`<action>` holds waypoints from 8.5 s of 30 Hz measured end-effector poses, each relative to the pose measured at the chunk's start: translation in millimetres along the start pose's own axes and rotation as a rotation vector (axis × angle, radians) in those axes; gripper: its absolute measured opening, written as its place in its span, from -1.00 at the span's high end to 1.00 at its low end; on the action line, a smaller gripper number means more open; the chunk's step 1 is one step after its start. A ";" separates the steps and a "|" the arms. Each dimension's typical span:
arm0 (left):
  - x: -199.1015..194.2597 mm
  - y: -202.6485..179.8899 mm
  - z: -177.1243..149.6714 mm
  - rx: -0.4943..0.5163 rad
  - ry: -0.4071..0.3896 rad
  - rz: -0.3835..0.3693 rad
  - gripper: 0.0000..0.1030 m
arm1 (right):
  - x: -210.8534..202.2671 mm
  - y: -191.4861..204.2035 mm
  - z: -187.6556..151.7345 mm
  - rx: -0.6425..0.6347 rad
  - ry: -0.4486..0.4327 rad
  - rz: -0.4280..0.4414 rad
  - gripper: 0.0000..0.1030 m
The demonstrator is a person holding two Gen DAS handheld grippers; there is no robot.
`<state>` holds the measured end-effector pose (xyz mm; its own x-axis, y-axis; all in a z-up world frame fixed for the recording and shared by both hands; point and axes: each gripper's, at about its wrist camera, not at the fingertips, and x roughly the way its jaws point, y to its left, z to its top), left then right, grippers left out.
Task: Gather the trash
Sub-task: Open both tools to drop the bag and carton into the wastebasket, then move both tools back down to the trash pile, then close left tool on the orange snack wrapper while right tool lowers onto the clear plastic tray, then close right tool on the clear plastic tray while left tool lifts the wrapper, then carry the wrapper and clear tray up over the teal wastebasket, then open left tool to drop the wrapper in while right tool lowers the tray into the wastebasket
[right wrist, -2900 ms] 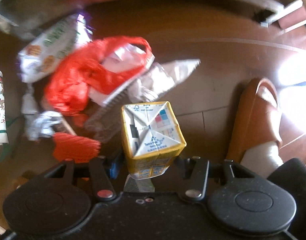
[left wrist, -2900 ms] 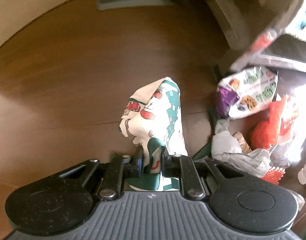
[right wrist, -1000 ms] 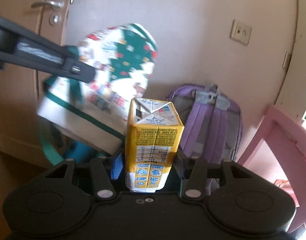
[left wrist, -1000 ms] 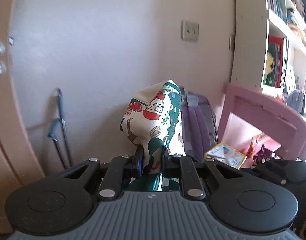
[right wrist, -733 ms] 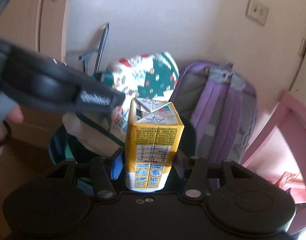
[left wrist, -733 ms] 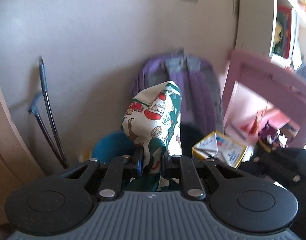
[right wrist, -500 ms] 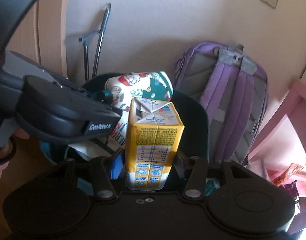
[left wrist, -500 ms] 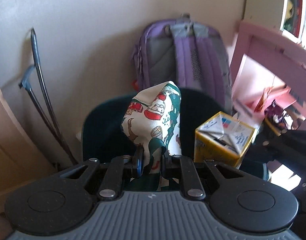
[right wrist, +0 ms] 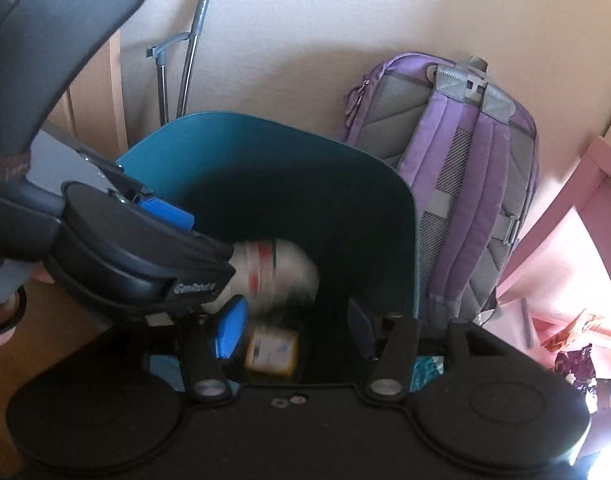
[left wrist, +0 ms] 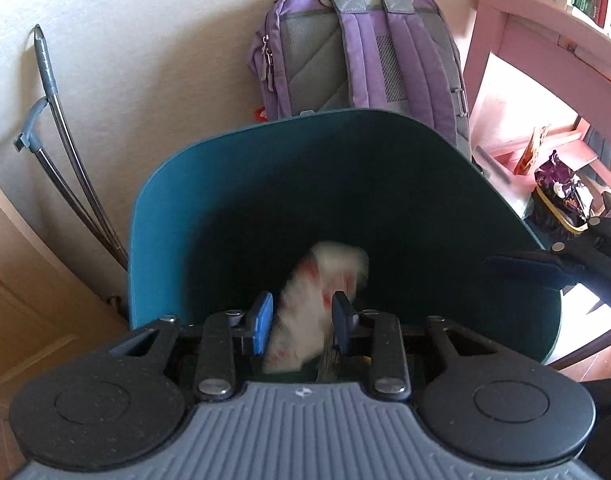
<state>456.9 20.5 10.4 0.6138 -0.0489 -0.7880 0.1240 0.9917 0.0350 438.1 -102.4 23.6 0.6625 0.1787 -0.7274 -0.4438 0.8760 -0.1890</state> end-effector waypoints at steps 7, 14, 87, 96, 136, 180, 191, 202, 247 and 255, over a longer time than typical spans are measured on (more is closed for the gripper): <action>-32.8 4.0 0.3 -0.035 -0.083 -0.011 -0.29 | -34.0 -8.4 -1.1 0.047 -0.070 -0.004 -0.09; -82.0 3.6 -8.9 -0.036 -0.139 -0.016 -0.30 | -84.4 -4.3 -5.9 0.082 -0.131 0.001 -0.13; 235.3 67.6 -449.9 0.229 0.281 -0.168 -1.00 | 235.2 125.0 -374.0 0.429 0.603 0.039 -0.34; 291.5 55.1 -500.0 0.131 0.414 -0.226 -0.99 | 297.0 131.7 -443.1 0.665 0.800 0.037 -0.31; 318.5 50.6 -524.2 0.118 0.524 -0.269 0.36 | 301.6 148.7 -475.4 0.725 0.867 -0.008 0.86; 222.6 104.3 -444.9 0.113 0.312 -0.158 0.37 | 199.3 129.2 -379.8 0.537 0.696 0.050 0.22; 105.4 147.9 -371.6 0.076 0.032 0.046 0.36 | 78.6 122.5 -303.7 0.476 0.439 0.061 0.22; -28.2 152.7 -310.4 -0.013 -0.194 0.200 0.36 | -51.0 116.0 -234.0 0.386 0.137 0.112 0.22; -36.8 10.4 -18.8 -0.055 -0.166 -0.070 0.33 | -22.1 4.0 -8.7 0.145 -0.151 0.023 0.18; -13.8 12.0 -14.1 -0.069 -0.081 -0.056 0.18 | -5.9 7.8 -12.7 0.126 -0.104 0.002 0.15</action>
<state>438.9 34.8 13.0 0.6687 -0.1110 -0.7352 0.1075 0.9928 -0.0521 423.1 -102.3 18.0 0.7235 0.2205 -0.6541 -0.3707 0.9235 -0.0987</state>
